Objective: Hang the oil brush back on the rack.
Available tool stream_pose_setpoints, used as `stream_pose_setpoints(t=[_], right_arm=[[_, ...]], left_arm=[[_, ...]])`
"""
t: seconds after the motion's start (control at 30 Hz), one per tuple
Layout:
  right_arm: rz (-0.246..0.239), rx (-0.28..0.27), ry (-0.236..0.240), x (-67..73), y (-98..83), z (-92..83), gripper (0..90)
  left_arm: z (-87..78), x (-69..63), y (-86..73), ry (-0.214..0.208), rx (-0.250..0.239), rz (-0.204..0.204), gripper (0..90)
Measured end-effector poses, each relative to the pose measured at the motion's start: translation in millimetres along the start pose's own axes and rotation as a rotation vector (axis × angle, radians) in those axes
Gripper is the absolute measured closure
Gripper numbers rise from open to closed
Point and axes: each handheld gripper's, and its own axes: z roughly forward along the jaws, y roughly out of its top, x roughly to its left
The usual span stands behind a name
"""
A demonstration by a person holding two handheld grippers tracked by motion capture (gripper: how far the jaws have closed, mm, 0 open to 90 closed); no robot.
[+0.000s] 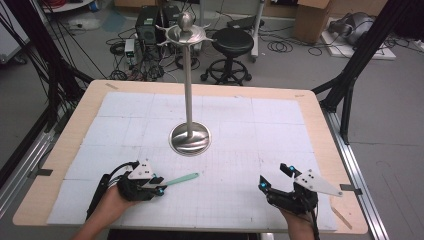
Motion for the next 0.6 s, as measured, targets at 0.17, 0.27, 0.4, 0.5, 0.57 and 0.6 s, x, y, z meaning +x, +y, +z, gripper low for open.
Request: stream_pose_setpoints(t=[0.17, 0.27, 0.4, 0.5, 0.57, 0.6], right_arm=[[0.002, -0.001, 0.004, 0.3, 0.2, -0.3, 17.0], [0.001, -0.004, 0.006, 0.1, 0.2, -0.6, 17.0], [0.004, -0.004, 0.007, 0.1, 0.2, -0.6, 17.0], [0.002, -0.007, 0.006, -0.3, 0.5, -1.0, 17.0], [0.011, -0.008, 0.007, -0.6, 0.3, -1.4, 17.0], [0.011, -0.008, 0.007, -0.6, 0.3, -1.4, 17.0]], left_arm=[[0.7, 0.5, 2.3, -0.01, 0.012, 0.005, 80.3], [0.3, -0.8, 2.1, -0.002, 0.016, 0.022, 81.1], [0.3, -1.3, 1.8, 0.003, 0.013, 0.026, 81.5], [0.0, 1.2, 1.5, -0.015, 0.005, -0.005, 82.0], [-0.6, 2.4, 1.7, -0.023, -0.001, -0.018, 82.0], [-0.9, 3.0, 1.8, -0.031, -0.009, -0.024, 82.0]])
